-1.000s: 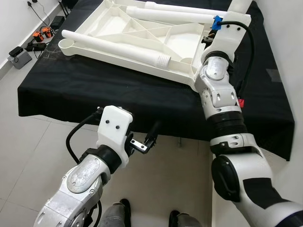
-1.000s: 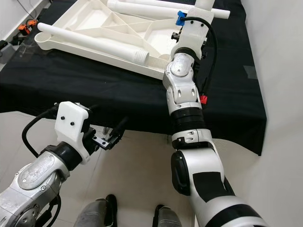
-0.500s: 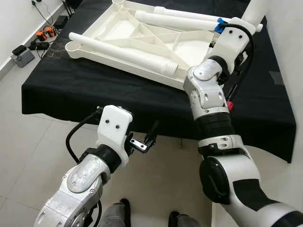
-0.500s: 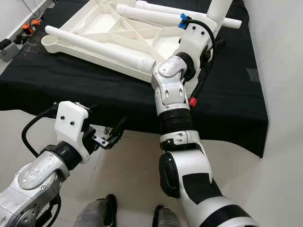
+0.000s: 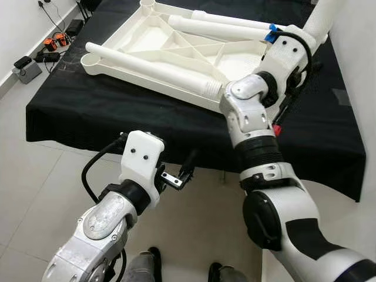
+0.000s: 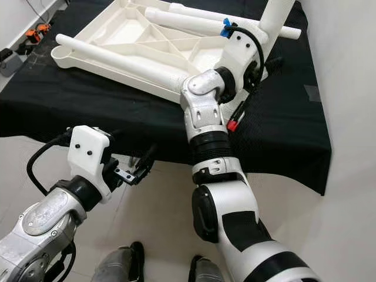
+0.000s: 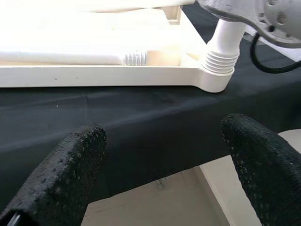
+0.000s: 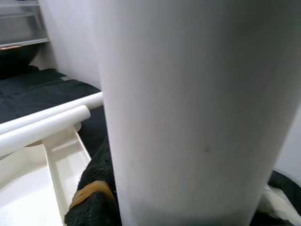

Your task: Building children table

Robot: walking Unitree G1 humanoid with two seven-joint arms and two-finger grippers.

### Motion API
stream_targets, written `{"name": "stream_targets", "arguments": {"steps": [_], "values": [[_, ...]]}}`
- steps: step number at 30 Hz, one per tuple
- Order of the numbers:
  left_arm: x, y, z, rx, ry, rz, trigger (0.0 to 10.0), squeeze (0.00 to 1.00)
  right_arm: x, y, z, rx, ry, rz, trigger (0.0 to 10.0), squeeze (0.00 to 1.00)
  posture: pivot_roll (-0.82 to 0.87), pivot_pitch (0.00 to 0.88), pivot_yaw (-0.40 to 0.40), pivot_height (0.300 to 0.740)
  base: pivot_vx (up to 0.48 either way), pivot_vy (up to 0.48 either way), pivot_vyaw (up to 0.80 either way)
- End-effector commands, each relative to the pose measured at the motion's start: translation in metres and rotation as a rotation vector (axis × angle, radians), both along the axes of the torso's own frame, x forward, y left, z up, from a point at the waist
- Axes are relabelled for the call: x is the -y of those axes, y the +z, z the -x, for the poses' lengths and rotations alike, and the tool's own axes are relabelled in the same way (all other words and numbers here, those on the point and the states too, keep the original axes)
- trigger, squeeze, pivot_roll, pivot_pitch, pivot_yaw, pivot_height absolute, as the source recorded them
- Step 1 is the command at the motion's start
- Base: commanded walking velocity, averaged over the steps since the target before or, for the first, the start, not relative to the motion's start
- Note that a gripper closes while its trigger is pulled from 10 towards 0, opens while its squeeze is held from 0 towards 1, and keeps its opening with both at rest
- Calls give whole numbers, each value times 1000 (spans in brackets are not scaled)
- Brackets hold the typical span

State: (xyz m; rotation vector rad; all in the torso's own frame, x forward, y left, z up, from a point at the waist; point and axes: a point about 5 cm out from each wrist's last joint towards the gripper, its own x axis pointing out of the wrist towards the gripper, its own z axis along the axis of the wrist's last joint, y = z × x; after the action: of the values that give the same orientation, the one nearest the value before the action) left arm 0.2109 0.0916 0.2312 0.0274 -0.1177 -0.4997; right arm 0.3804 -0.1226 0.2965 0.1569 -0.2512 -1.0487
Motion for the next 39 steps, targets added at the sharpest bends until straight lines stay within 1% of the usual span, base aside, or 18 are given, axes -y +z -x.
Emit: {"name": "stream_targets", "arguments": {"steps": [1,3,4,5,6,7,8,9,11,15,18,22,27,28,30,32,35,39], "values": [[2,-5,2,-40,-27,4,10000,0,8,-53,0,-216,-61,-92,10000,0,117,279,-14,740,0,0,0],[8,-9,7,-66,-91,4,10000,0,7,-49,0,-222,-80,-73,10000,0,119,279,-14,740,0,0,0],[8,-9,7,-66,-91,4,10000,0,7,-49,0,-222,-80,-73,10000,0,119,279,-14,740,0,0,0],[11,-10,10,-81,-127,7,10000,0,6,-48,-1,-215,-83,-72,10000,0,119,279,-14,740,0,0,0],[11,-10,10,-81,-127,7,10000,0,6,-48,-1,-215,-83,-72,10000,0,119,279,-14,740,0,0,0],[14,-13,14,-100,-172,5,10000,0,5,-47,-1,-210,-83,-75,10000,0,120,279,-14,740,0,0,0],[14,-13,14,-100,-172,5,10000,0,5,-47,-1,-210,-83,-75,10000,0,120,279,-14,740,0,0,0],[17,-15,19,-115,-212,4,10000,0,3,-47,-1,-212,-87,-77,10000,0,120,279,-14,740,0,0,0],[20,-17,23,-120,-242,-14,10000,0,2,-47,-1,-223,-102,-87,10000,0,117,279,-16,740,0,0,0],[20,-17,22,-120,-234,-11,10000,0,0,-47,-1,-222,-106,-114,10000,0,117,279,-16,740,0,0,0],[20,-17,22,-119,-233,-11,10000,0,-1,-47,-1,-216,-97,-114,10000,0,117,279,-16,740,0,0,0],[19,-17,22,-117,-229,-14,10000,0,-4,-46,-3,-195,-59,-127,10000,0,117,278,-16,740,0,0,0],[18,-17,21,-116,-223,-15,10000,0,-10,-39,-4,-157,-12,-111,10000,0,117,279,-15,740,0,0,0],[18,-17,21,-115,-223,-16,10000,0,-11,-34,-4,-140,-12,-92,10000,0,117,279,-15,740,0,0,0],[18,-17,21,-113,-222,-17,10000,0,-11,-31,-4,-125,-11,-86,10000,0,117,279,-15,740,0,0,0],[18,-16,21,-109,-217,-19,10000,0,-12,-17,-4,-74,-5,-70,10000,0,113,278,-15,740,0,0,0],[18,-16,21,-108,-217,-19,10000,0,-13,-12,-4,-58,-1,-68,10000,0,113,278,-15,740,0,0,0],[18,-17,21,-108,-216,-21,10000,0,-13,10,-5,23,19,-57,10000,0,113,278,-15,740,0,0,0]]}}
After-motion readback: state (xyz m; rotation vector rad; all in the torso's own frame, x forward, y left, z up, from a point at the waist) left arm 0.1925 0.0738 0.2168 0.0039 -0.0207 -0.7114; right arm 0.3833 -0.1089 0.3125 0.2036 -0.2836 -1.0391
